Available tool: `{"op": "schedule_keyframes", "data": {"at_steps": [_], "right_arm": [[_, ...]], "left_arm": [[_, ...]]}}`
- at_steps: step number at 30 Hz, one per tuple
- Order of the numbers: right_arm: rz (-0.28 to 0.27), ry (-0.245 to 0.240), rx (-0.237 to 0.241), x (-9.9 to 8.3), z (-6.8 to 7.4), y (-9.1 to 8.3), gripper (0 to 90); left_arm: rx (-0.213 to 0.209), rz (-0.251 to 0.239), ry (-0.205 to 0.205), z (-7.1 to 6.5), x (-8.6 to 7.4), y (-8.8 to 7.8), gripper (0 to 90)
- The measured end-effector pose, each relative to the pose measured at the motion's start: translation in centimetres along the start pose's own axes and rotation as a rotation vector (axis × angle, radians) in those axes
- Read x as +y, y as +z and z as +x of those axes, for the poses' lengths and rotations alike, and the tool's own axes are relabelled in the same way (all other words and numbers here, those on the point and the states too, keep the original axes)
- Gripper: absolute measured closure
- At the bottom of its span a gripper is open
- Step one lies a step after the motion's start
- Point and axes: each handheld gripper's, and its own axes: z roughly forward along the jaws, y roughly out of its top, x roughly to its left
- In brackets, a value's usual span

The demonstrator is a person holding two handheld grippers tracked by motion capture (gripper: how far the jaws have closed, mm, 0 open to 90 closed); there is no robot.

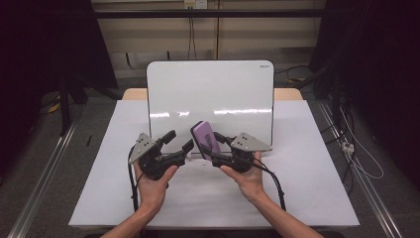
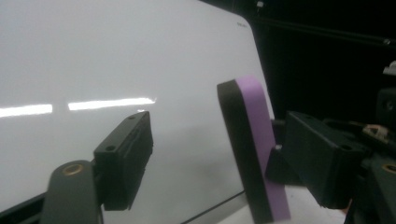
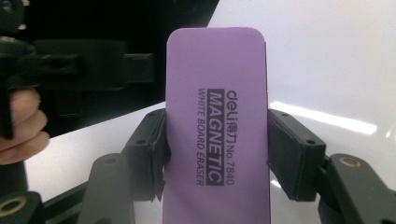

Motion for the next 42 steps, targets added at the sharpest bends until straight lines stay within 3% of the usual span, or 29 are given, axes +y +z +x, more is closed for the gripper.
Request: {"op": "schedule_keyframes", "data": {"at_steps": [7, 11, 17, 22, 29, 33, 42], "right_arm": [[-0.018, 0.006, 0.0, 0.0, 0.2, 0.0, 42.1], [-0.02, 0.017, 0.0, 0.0, 0.3, 0.1, 42.1], [-0.022, 0.029, 0.002, -0.2, 0.6, 0.3, 42.0], [-0.029, 0.038, -0.004, -0.3, 0.7, 0.4, 42.0], [-0.023, 0.027, -0.008, -0.3, 0.8, 0.4, 40.4], [0.009, 0.031, -0.013, -0.4, 0.5, 0.3, 25.2], [0.069, 0.014, -0.074, -0.8, -0.8, -1.6, 13.0]], "left_arm": [[-0.028, -0.001, -0.026, -0.7, -0.1, 0.9, 41.0], [-0.034, -0.017, -0.074, -1.0, -0.3, 1.5, 46.3], [-0.05, -0.022, -0.099, -1.1, -0.6, 2.0, 59.7], [-0.05, -0.026, -0.114, -1.0, -0.6, 2.0, 61.7], [-0.06, 0.008, -0.075, -1.0, -0.2, 2.0, 63.8], [-0.05, 0.016, -0.087, -0.6, 0.0, 1.9, 64.3], [-0.014, 0.078, 0.024, -0.2, 1.0, 1.5, 64.3]]}}
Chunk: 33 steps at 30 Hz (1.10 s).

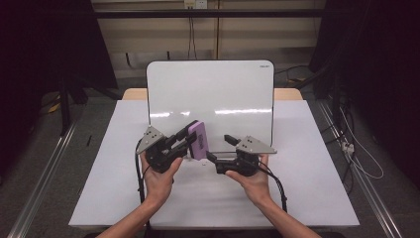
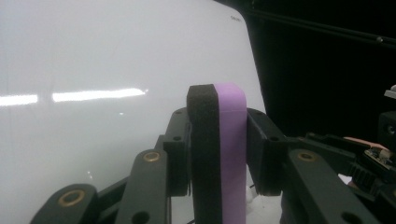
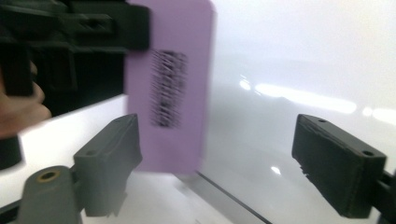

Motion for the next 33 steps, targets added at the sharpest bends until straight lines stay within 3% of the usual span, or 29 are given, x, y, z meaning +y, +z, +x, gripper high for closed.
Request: {"op": "schedule_keyframes", "data": {"at_steps": [4, 11, 14, 21, 23, 27, 33], "right_arm": [[0.021, -0.023, -0.053, -0.1, -1.1, -1.0, 7.7], [0.049, -0.037, -0.132, -0.8, -3.0, -3.1, 6.6], [0.046, -0.023, -0.154, -0.9, -3.7, -4.3, 5.7], [0.057, -0.045, -0.208, -1.3, -5.0, -6.6, 3.1], [0.063, -0.05, -0.229, -1.6, -5.4, -7.2, 2.7], [0.087, -0.044, -0.268, -2.3, -6.3, -8.2, 4.0], [0.098, -0.027, -0.293, -2.9, -6.6, -9.9, 4.3]], "left_arm": [[0.028, 0.036, 0.054, 0.4, 0.2, -0.2, 64.3], [0.083, 0.087, 0.137, 0.9, 1.0, -1.1, 64.4], [0.108, 0.101, 0.178, 1.2, 1.4, -1.5, 64.6], [0.189, 0.125, 0.25, 1.9, 2.3, -2.6, 65.0], [0.201, 0.145, 0.261, 2.1, 2.4, -2.6, 65.0], [0.23, 0.199, 0.326, 2.5, 2.9, -2.7, 65.0], [0.298, 0.246, 0.389, 3.0, 3.5, -2.5, 65.2]]}}
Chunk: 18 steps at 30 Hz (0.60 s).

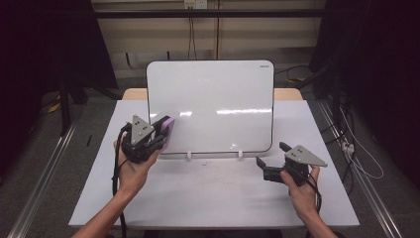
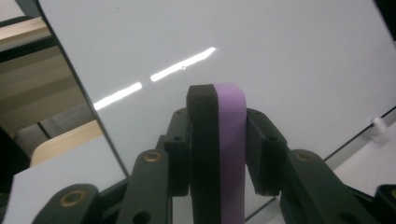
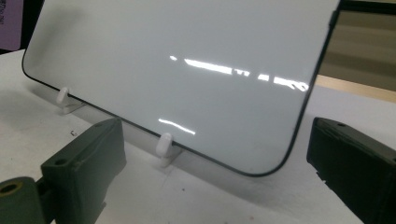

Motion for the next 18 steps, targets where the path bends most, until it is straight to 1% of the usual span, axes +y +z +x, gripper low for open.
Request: {"op": "schedule_keyframes", "data": {"at_steps": [1, 2, 3, 4, 6, 10, 11, 12, 13, 14, 15, 16, 17, 18], "right_arm": [[-0.003, 0.004, -0.005, -0.1, -0.1, -0.3, 4.3], [-0.005, 0.007, -0.011, -0.2, -0.2, -0.5, 4.3], [-0.004, 0.011, -0.012, -0.4, -0.3, -0.7, 4.3], [-0.004, 0.015, -0.015, -0.5, -0.4, -0.8, 4.3], [-0.001, 0.021, -0.015, -0.8, -0.5, -0.8, 4.3], [0.002, 0.02, -0.006, -0.9, -0.3, -0.6, 4.5], [0.001, 0.019, 0.001, -0.9, -0.2, -0.5, 4.5], [0.004, 0.017, 0.006, -0.9, -0.1, -0.5, 4.5], [0.008, 0.014, 0.008, -1.0, -0.1, -0.4, 4.5], [0.008, 0.015, 0.012, -1.1, 0.0, -0.4, 4.5], [0.009, 0.014, 0.015, -1.1, 0.0, -0.3, 4.5], [0.011, 0.013, 0.014, -1.1, 0.0, -0.3, 4.5], [0.01, 0.012, 0.012, -1.1, 0.0, -0.3, 4.5], [0.009, 0.013, 0.012, -1.1, 0.0, -0.3, 4.5]], "left_arm": [[-0.002, 0.022, 0.013, 0.1, 0.0, 0.2, 65.3], [0.005, 0.046, 0.027, 0.1, 0.0, 0.4, 65.3], [0.007, 0.055, 0.033, 0.1, -0.1, 0.6, 65.3], [0.005, 0.079, 0.046, 0.1, -0.2, 0.9, 65.3], [0.024, 0.099, 0.067, 0.0, -0.4, 1.3, 65.4], [0.031, 0.153, 0.074, 0.0, -0.6, 2.1, 65.4], [0.037, 0.15, 0.074, 0.0, -0.7, 2.4, 65.4], [0.037, 0.171, 0.077, 0.0, -0.7, 2.6, 65.4], [0.046, 0.182, 0.082, 0.0, -0.8, 2.8, 65.4], [0.036, 0.19, 0.08, 0.0, -0.8, 3.1, 65.4], [0.036, 0.191, 0.077, -0.2, -0.9, 3.3, 65.4], [0.04, 0.197, 0.089, -0.3, -0.8, 3.4, 65.4], [0.04, 0.197, 0.089, -0.4, -0.8, 3.5, 65.4], [0.044, 0.198, 0.099, -0.5, -0.8, 3.6, 65.4]]}}
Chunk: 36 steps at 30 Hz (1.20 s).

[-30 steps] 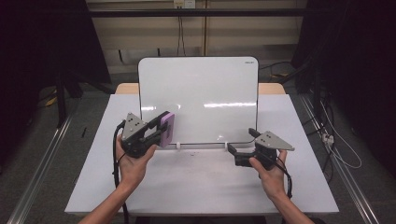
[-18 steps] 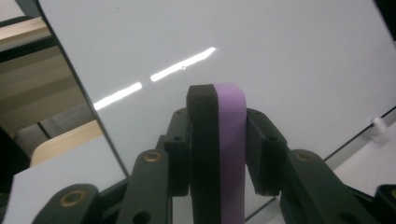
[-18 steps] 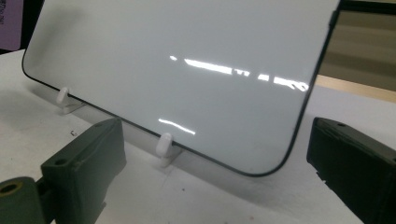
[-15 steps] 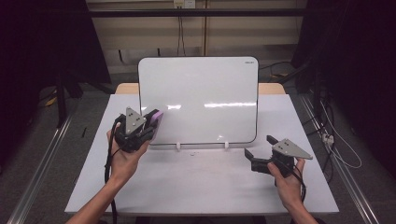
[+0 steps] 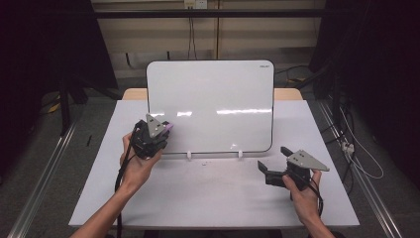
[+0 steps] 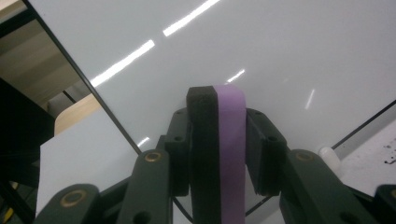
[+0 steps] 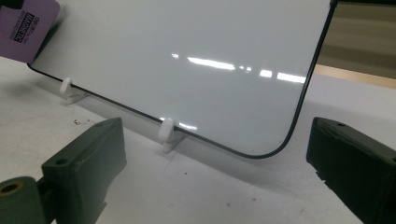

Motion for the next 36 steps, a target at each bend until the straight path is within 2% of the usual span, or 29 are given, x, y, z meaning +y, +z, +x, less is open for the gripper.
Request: {"op": "schedule_keyframes", "data": {"at_steps": [7, 13, 16, 21, 26, 28, 30, 33, 36], "right_arm": [[-0.002, 0.006, -0.003, 0.0, -0.2, -0.1, 4.6], [-0.003, 0.011, -0.001, 0.0, -0.2, -0.1, 4.6], [0.003, 0.009, 0.002, -0.1, -0.1, 0.1, 4.6], [0.004, 0.008, 0.001, -0.1, -0.2, 0.2, 4.8], [0.002, 0.002, 0.003, -0.1, -0.1, 0.2, 4.9], [0.003, 0.003, 0.005, -0.1, -0.1, 0.2, 4.9], [0.002, 0.005, 0.0, -0.2, -0.1, 0.1, 4.9], [0.002, 0.007, -0.001, -0.2, -0.2, 0.0, 4.9], [0.0, 0.008, -0.002, -0.2, -0.2, -0.1, 4.9]], "left_arm": [[0.011, 0.008, 0.019, -0.6, 0.3, 1.0, 65.2], [0.015, 0.006, 0.022, -0.8, 0.3, 1.1, 64.6], [0.017, 0.012, 0.04, -0.8, 0.4, 1.1, 63.9], [-0.024, 0.005, -0.001, -0.4, 0.2, 1.2, 62.1], [-0.074, -0.02, -0.082, 0.4, -0.1, 1.5, 57.3], [-0.07, -0.021, -0.086, 0.5, -0.2, 1.4, 50.4], [-0.09, -0.043, -0.084, 0.6, -0.2, 1.3, 49.7], [-0.087, -0.066, -0.088, 0.5, -0.2, 0.9, 42.6], [-0.102, -0.083, -0.115, 0.5, -0.4, 0.9, 32.5]]}}
